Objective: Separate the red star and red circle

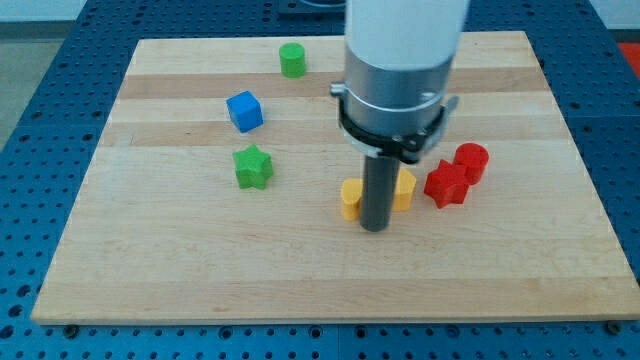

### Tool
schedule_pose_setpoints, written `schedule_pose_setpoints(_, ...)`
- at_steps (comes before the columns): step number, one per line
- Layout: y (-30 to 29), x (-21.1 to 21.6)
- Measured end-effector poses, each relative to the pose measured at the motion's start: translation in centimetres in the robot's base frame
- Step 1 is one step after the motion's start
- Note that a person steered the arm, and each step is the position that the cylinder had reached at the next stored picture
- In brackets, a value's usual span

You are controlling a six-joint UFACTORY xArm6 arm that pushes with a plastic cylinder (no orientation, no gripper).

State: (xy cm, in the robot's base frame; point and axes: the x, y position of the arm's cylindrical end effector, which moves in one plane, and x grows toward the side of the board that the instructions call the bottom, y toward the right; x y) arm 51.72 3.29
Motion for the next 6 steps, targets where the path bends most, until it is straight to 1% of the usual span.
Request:
schedule_pose_setpoints(2, -5.0, -0.5)
schedule_pose_setpoints(3, -4.6, 3.1)
schedule_pose_setpoints(5, 12.0, -1.1)
schedule_pose_setpoints(6, 18.4, -3.9)
